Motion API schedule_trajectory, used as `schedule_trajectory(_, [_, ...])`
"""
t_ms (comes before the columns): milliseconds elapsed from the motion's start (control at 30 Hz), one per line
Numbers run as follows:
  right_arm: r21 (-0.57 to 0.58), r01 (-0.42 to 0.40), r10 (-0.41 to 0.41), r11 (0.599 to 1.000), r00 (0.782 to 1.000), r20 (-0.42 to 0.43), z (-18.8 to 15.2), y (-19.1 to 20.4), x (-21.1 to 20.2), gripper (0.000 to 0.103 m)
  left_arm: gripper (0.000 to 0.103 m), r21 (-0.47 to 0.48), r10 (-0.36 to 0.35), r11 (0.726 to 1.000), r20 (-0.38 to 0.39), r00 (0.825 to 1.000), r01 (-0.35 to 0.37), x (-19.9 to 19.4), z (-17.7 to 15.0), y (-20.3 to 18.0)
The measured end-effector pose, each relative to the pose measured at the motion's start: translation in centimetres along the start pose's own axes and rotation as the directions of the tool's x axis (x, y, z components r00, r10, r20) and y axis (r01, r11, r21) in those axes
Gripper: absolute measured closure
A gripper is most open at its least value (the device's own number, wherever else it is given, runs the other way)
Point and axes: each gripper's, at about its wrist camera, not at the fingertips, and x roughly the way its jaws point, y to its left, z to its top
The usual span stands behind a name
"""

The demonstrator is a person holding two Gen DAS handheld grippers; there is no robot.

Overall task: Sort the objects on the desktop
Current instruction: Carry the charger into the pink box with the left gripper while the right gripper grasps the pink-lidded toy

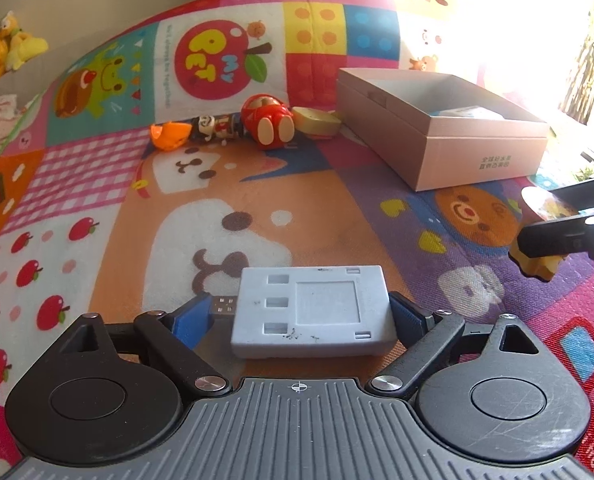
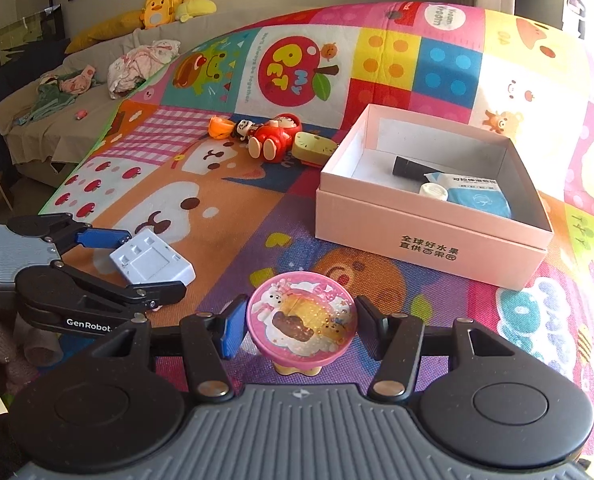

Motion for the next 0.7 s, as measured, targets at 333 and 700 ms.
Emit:
schedule_trajectory(333, [0.038,0.065,-0.074,0.997,0.951,0.300,3.6,-4.4,-9.2,0.047,0.008,0.115,-0.089,0.991,0.204,0.975,0.066,-4.0,6.8,-5.5])
schedule_trajectory(700, [0.160,0.162,-0.210,0.974,0.910,0.356,5.1,-11.3,-9.6,0.047,0.008,0.378,-0.150,0.925,0.279,0.949,0.035,1.0,14.1,-11.7])
